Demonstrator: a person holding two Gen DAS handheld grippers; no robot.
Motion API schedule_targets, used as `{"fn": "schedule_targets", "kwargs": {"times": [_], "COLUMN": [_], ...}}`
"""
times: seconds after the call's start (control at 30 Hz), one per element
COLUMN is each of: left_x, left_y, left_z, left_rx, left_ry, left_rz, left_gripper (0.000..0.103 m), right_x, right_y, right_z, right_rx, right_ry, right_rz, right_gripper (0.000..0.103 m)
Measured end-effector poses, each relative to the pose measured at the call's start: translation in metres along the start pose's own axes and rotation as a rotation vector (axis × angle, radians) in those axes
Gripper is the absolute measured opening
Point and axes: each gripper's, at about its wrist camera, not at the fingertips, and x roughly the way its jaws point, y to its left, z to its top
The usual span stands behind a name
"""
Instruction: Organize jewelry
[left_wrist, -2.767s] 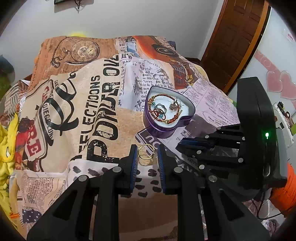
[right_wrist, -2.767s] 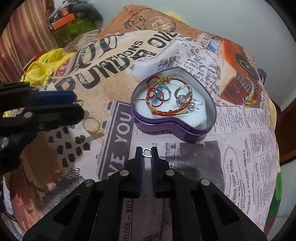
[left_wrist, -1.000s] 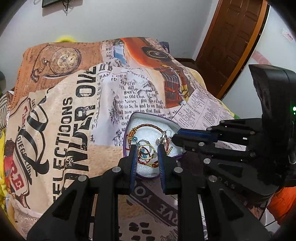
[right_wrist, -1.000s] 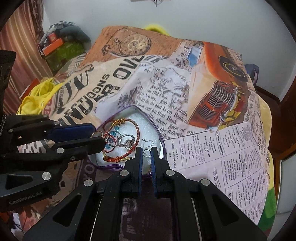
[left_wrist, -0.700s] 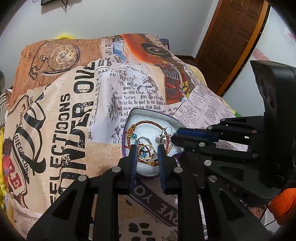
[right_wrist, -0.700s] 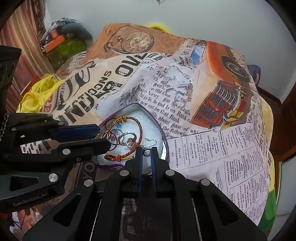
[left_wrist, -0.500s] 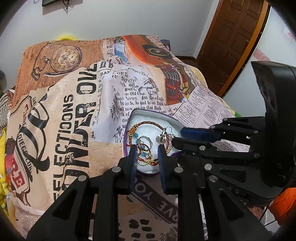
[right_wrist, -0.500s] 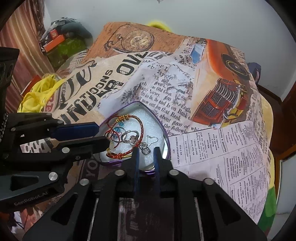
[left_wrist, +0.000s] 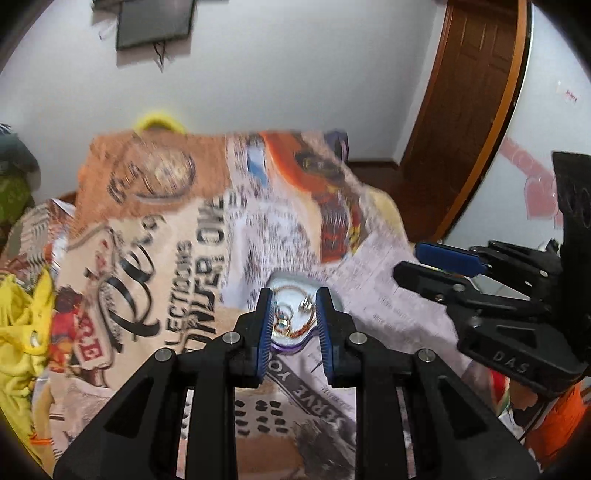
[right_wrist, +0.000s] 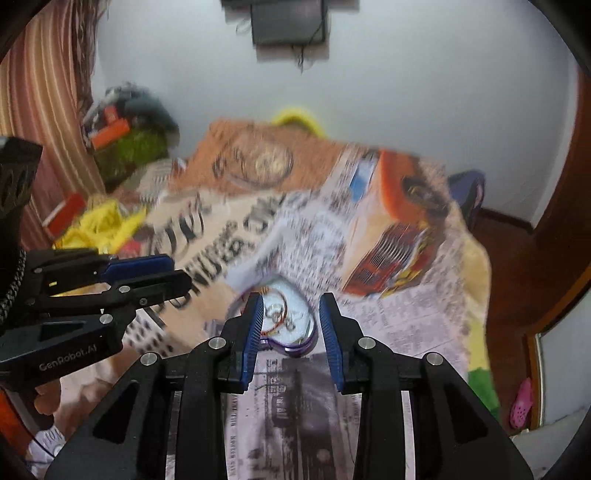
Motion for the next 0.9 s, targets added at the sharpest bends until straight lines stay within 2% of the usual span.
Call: {"fn": "schedule_targets", "kwargs": {"times": [0.1, 0.23, 0.27, 0.4, 0.57, 0.63, 0.7, 0.73, 0.77, 0.9], "left_x": [-0.044, -0.103, -0.124, -0.178, -0.222, -0.231, -0.240, -0.242, -0.246, -0.251], "left_y": [-0.013, -0.031, -0.037, -0.058, -0.072, -0.072, -0.073, -0.073, -0.074, -0.077], "left_z": [0.005, 0.004, 0.001, -0.015, -0.036, -0.043, -0.050, -0.052, -0.056, -0.063], "left_rx": [0.008, 0.026, 0.032, 0.067, 0.067, 0.057, 0.053, 0.051, 0.050, 0.065], "left_ry": [-0.097, -0.238, -0.294, -0.446, -0.567, -0.596, -0.616, -0.622, -0.635, -0.652], "left_rz": [0.015, 0.033, 0.032, 0.052, 0.106, 0.129, 0.153, 0.160, 0.173, 0.208], "left_gripper": [0.023, 0.034, 0.037, 0.050, 0.069, 0.073, 0.081, 0.089, 0.093, 0.096], "right_x": [-0.039, -0.104, -0.119, -0.172, -0.210, -0.218, -0.225, -0.225, -0.224, -0.222], "right_y": [0.005, 0.017, 0.020, 0.036, 0.057, 0.063, 0.068, 0.069, 0.071, 0.072], "right_z": [0.006, 0.006, 0.005, -0.010, -0.028, -0.033, -0.038, -0.040, -0.041, -0.042], "right_rx": [0.008, 0.009, 0.009, 0.007, 0.006, 0.018, 0.034, 0.043, 0.055, 0.097], "right_ry": [-0.091, -0.252, -0.288, -0.427, -0.542, -0.572, -0.598, -0.607, -0.613, -0.632], "right_rz": [-0.021, -0.055, -0.059, -0.088, -0.151, -0.163, -0.187, -0.197, -0.204, -0.221], "right_gripper": [0.028, 0.029, 0.029, 0.044, 0.050, 0.059, 0.070, 0.077, 0.080, 0.101]}}
